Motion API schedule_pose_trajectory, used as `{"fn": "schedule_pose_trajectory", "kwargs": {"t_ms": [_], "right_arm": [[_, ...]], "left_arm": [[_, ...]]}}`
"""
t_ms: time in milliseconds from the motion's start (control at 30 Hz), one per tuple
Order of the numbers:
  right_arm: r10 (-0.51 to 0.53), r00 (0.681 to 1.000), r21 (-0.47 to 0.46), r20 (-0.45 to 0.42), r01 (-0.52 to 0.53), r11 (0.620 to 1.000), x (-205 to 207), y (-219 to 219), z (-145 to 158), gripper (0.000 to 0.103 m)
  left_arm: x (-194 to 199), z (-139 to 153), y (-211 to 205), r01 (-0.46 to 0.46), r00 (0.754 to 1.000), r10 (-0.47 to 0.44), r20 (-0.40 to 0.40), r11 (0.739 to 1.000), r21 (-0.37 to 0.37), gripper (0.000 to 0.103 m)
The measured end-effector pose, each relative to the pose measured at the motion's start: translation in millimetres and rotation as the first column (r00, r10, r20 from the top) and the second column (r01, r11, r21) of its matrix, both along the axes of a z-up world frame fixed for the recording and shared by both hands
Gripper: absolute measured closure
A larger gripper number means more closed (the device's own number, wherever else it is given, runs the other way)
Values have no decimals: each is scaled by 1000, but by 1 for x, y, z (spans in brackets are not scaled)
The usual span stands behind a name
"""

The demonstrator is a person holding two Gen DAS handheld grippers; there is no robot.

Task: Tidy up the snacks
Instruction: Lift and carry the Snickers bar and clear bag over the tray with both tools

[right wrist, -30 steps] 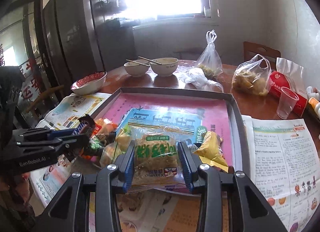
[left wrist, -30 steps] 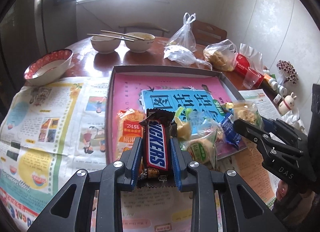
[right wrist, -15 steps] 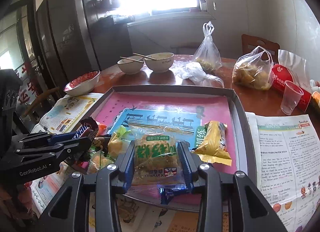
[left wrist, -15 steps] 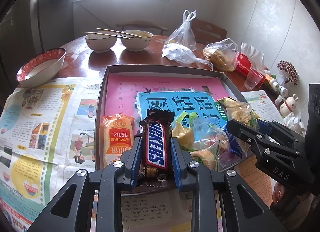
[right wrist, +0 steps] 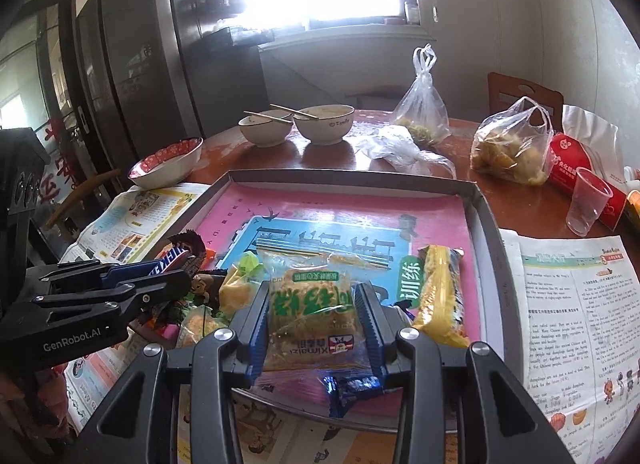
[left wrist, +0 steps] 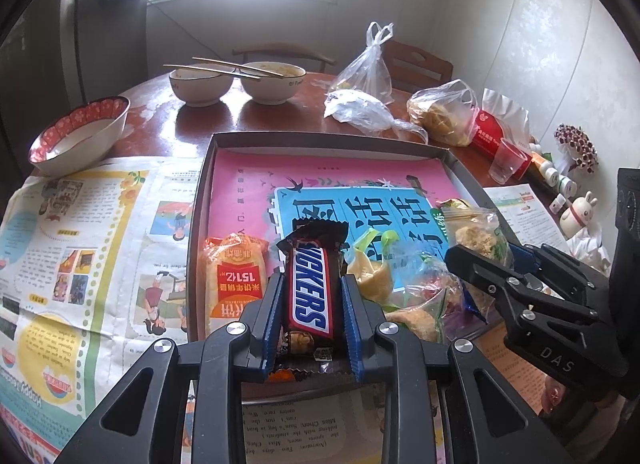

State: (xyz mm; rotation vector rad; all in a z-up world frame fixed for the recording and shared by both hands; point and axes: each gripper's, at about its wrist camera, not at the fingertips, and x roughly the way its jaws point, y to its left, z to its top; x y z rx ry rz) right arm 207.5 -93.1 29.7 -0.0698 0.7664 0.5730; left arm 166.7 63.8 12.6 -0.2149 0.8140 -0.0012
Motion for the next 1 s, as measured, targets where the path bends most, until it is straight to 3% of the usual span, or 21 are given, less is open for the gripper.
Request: {"fn": "schedule_pose_trajectory", "kwargs": {"t_ms": [767,1000], "right_arm": [[-44,999,-6,-28,44,999,7,-2,-6,59],[-61,998,0,-31,61,998,6,-7,-5,51]], "left_arm": [[-1,-1,5,-8,1000,8,1,1000,-19,74],[-3,-1,6,-12,1000,13,2,1000,-21,74]]}}
